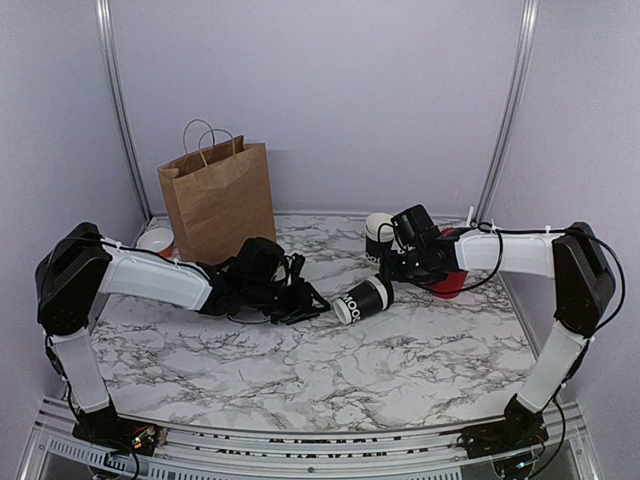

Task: Pack the takeout coffee

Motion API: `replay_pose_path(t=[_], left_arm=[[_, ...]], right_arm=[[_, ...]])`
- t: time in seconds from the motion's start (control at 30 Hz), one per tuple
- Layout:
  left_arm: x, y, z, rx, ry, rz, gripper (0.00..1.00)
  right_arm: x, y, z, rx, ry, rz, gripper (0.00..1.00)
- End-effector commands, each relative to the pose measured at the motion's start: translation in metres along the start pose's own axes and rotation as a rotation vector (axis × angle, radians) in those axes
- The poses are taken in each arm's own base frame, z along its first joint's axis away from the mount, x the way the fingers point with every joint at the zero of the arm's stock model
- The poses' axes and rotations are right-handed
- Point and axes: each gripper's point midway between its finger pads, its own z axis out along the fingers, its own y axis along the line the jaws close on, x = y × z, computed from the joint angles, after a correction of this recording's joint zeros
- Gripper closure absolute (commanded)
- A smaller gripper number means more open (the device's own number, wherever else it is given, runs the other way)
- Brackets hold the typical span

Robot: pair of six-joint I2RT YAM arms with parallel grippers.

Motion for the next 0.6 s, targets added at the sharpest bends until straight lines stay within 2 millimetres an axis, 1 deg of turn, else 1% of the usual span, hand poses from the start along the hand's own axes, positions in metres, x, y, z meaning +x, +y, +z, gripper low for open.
replay_pose_path(t=[0.0,0.17,0.3,0.37,0.43,0.57], left_arm=[[0.002,0.001,0.009,-0.014,0.023,0.011,0.66],[-0.003,-0.006,0.015,-0.012,0.021,0.019,0.66],[-0.004,-0.005,0.019,-0.023,0.027,0.024,0.66],[-0.004,-0.006,0.020,-0.023,0.028,0.025,0.66],[-0.004,-0.005,0.022,-0.024,0.030,0.025,0.66],[-0.003,-0.007,0.024,-0.021,0.033,0.028,0.66]], right_arm=[[-0.014,0.005,-0.015,-0.014,-0.037,-0.008,0.35],[-0.017,0.008,-0.027,-0.004,-0.060,-0.014,0.33],[-0.023,0.010,-0.034,0.003,-0.080,-0.020,0.31],[-0.024,0.011,-0.034,0.002,-0.084,-0.027,0.31],[-0.019,0.013,-0.030,0.002,-0.062,-0.041,0.31],[0.003,0.014,-0.020,-0.006,0.004,-0.064,0.34]])
